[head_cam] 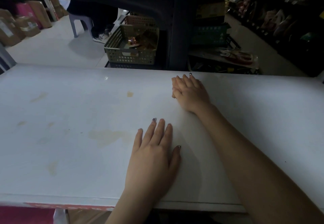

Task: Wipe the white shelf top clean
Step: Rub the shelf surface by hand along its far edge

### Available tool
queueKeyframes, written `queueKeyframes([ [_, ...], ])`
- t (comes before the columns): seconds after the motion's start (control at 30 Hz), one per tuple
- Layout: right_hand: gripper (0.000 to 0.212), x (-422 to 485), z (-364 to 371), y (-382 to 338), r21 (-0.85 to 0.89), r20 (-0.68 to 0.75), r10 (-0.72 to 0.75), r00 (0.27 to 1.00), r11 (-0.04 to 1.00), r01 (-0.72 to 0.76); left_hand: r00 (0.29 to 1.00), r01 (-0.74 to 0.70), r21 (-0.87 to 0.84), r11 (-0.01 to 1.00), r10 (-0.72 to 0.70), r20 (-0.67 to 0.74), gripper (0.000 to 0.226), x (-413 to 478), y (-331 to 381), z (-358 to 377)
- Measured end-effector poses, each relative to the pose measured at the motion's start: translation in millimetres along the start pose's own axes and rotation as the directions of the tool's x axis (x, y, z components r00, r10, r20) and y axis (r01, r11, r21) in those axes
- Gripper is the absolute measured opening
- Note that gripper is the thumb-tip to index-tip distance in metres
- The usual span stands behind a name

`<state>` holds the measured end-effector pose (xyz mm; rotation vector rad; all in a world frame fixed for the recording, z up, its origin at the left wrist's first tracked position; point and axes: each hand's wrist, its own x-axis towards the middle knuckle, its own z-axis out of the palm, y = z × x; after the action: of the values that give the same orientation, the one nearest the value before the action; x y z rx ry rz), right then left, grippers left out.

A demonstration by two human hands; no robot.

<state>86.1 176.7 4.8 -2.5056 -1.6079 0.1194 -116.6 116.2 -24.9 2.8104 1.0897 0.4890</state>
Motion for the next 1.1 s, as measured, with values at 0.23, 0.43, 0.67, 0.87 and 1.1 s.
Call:
queueKeyframes([
  [0.23,0.052,22,2,2,-0.027,-0.018,0.0,1.0,1.0,0.0,1.0,0.002,0.003,1.0,-0.002,0.004,0.053,0,-1,0],
  [0.43,0.053,37,1,5,-0.032,-0.027,0.002,1.0,0.999,-0.002,0.999,-0.012,-0.027,1.0,0.011,-0.033,0.053,-1,0,0],
  [0.67,0.053,55,5,7,-0.043,-0.016,0.012,1.0,0.999,-0.012,0.999,-0.007,-0.027,1.0,0.006,-0.045,0.053,0,1,0],
  [0.87,0.053,52,2,4,-0.043,-0.022,0.024,0.999,0.999,-0.025,1.0,-0.007,-0.031,0.999,0.006,-0.028,0.053,0,1,-2],
  [1.1,0.053,47,2,2,-0.035,-0.019,0.025,1.0,0.999,-0.026,1.0,-0.003,-0.028,1.0,0.003,-0.011,0.054,0,0,-2],
])
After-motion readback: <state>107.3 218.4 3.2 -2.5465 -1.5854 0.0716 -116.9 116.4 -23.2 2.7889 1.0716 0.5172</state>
